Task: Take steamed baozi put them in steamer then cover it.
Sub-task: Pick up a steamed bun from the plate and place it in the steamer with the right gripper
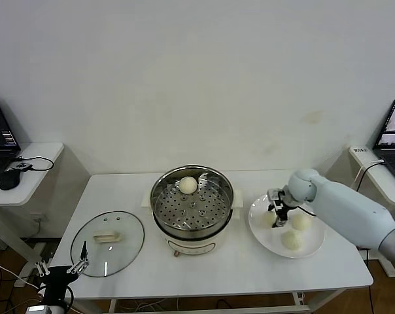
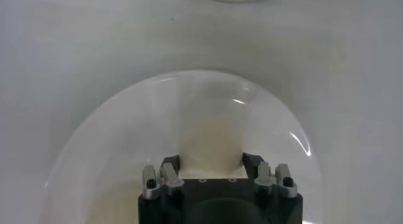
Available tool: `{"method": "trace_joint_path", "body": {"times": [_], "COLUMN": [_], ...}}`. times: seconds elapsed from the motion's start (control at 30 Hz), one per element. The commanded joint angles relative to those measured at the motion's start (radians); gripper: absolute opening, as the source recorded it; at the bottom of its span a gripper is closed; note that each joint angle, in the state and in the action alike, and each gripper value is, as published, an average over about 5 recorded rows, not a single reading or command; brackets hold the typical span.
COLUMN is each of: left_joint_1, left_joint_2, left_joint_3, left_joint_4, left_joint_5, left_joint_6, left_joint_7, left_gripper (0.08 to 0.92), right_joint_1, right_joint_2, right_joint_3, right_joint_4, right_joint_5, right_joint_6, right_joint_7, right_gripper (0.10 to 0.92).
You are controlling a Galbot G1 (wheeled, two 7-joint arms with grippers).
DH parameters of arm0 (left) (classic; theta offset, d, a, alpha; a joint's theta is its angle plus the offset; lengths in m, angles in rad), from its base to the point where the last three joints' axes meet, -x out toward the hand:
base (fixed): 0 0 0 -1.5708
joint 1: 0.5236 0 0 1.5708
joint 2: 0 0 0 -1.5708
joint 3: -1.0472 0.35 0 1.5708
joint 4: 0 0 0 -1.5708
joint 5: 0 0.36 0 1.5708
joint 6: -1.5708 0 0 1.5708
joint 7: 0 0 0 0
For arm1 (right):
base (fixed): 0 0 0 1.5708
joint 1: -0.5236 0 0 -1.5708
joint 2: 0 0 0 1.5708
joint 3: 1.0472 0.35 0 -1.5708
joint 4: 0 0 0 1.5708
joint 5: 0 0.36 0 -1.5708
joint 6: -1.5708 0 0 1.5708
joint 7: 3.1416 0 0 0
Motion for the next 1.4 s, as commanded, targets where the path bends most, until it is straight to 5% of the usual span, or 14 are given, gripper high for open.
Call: {"method": "trace_joint_path", "body": {"times": [0.03, 0.3, 0.6, 0.93, 1.4], "left_joint_1": [0.0, 0.004, -0.005, -0.012, -0.027], "left_joint_2": [0.001, 0.012, 0.007, 0.003, -0.007], "left_joint_3": [0.0, 0.001, 0.01, -0.005, -0.003], "left_joint_4": [-0.002, -0.014, -0.023, -0.022, -0.013], "left_joint_5": [0.0, -0.004, -0.006, -0.01, -0.015], "left_joint_6": [0.001, 0.011, 0.017, 0.016, 0.011], "left_joint_7": [0.0, 0.0, 0.0, -0.001, -0.002], "left_gripper": [0.823, 0.823, 0.823, 0.823, 0.823], "right_joint_1": [0.128, 0.538, 0.675, 0.471, 0.332], "right_joint_2": [-0.075, -0.114, 0.138, 0.487, 0.679], "right_joint_3": [-0.016, -0.239, -0.357, -0.369, -0.355], "right_joint_4": [0.099, 0.261, 0.296, 0.119, -0.119], "right_joint_5": [0.082, 0.361, 0.622, 0.623, 0.579], "right_joint_6": [-0.011, -0.111, -0.273, -0.363, -0.378], "right_joint_7": [-0.012, -0.002, 0.099, 0.166, 0.24], "right_gripper": [0.636, 0.645, 0.653, 0.653, 0.653]}}
